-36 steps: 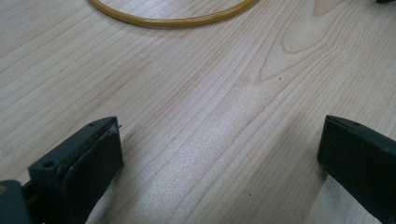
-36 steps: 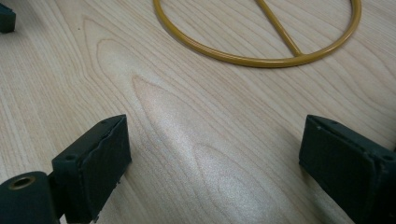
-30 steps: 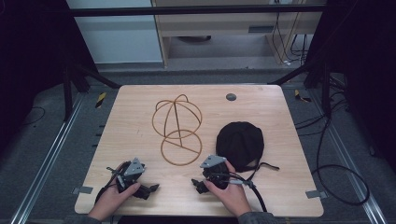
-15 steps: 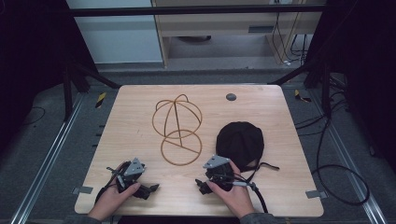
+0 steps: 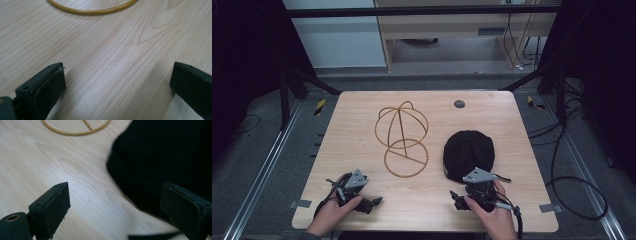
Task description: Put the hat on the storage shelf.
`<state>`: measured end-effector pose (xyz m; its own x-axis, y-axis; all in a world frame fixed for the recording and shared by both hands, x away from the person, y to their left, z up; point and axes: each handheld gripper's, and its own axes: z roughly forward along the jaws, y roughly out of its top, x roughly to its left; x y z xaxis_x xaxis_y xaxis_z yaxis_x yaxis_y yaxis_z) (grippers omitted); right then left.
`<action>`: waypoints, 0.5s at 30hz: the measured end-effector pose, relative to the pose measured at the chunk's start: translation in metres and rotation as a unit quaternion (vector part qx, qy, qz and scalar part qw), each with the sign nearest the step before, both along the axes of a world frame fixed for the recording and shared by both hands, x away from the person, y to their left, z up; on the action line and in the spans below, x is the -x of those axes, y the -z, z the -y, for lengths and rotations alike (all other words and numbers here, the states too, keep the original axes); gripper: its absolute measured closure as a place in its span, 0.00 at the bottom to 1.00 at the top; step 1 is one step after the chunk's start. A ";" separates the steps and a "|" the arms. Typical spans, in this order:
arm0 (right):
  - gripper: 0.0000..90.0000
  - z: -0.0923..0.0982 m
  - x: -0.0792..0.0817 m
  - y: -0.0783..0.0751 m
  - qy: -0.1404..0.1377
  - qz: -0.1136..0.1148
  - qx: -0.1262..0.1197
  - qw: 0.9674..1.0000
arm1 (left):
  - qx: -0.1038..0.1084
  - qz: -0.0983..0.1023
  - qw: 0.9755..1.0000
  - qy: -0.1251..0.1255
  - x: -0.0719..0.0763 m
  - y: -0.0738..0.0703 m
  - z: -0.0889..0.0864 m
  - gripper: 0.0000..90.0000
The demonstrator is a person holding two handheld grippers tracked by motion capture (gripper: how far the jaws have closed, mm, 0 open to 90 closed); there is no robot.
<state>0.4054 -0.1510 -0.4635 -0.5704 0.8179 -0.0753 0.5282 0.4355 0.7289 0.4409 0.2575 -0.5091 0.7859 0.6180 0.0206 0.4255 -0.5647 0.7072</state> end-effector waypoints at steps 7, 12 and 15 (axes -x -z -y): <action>0.09 0.012 0.000 -0.003 0.029 0.000 0.013 1.000 | 0.000 0.000 1.000 0.000 0.000 0.000 0.000 0.00; 0.08 0.018 -0.006 -0.013 0.040 -0.007 0.007 0.999 | 0.000 0.000 1.000 0.000 0.000 0.000 0.000 0.00; 0.07 0.021 -0.012 -0.023 0.031 -0.018 0.030 0.999 | 0.000 0.000 1.000 0.000 0.000 0.000 0.000 0.00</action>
